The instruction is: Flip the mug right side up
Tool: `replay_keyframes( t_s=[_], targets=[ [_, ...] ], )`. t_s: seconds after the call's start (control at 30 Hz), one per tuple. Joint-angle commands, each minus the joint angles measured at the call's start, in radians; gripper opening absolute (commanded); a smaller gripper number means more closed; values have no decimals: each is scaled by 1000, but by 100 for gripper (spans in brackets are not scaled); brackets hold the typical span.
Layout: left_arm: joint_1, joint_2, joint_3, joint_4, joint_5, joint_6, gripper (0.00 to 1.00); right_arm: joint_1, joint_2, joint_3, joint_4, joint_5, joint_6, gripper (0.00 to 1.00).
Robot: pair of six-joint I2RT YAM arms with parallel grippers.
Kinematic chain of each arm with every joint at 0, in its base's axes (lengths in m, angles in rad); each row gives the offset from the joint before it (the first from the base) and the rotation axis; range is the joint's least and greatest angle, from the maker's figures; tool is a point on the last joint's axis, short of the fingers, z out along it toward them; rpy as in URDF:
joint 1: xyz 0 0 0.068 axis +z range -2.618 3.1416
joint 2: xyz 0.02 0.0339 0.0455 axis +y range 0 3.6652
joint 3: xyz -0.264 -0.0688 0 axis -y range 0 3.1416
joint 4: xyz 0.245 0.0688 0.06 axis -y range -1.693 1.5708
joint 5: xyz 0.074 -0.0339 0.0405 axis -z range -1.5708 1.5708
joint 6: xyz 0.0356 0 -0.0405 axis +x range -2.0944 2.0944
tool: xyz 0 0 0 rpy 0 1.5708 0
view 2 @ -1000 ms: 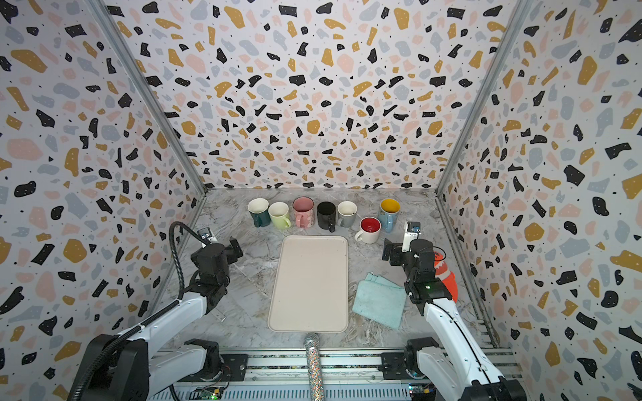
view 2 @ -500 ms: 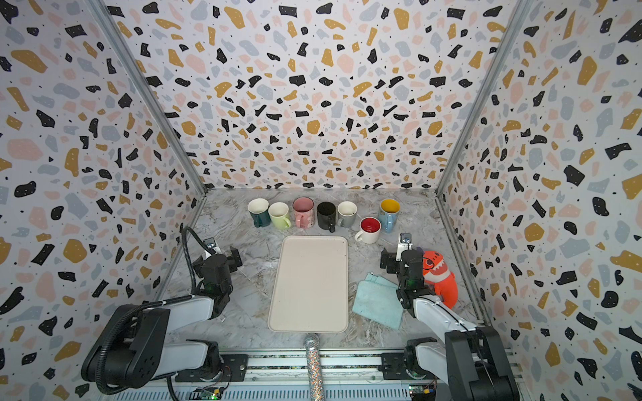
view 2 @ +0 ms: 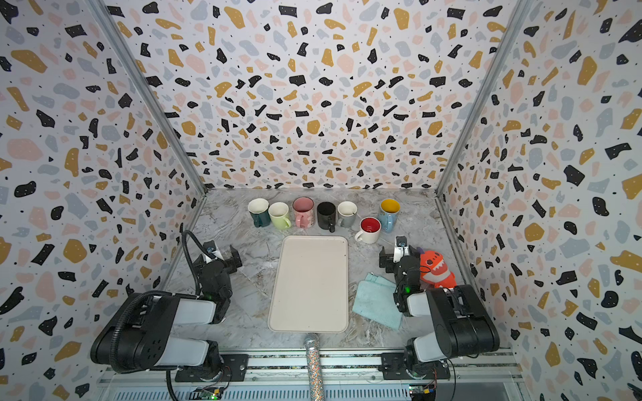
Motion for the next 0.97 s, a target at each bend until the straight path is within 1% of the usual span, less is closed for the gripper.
replay_keyframes(
  t_s=[0.0, 0.07, 0.93],
  targets=[
    [6, 6, -2, 88, 12, 16, 100, -43, 28, 1, 129, -79, 18, 99],
    [6, 4, -2, 84, 10, 13, 100, -50, 20, 5, 106, -87, 18, 99],
    [6, 0, -5, 86, 7, 13, 100, -49, 19, -1, 119, -87, 14, 99]
  ],
)
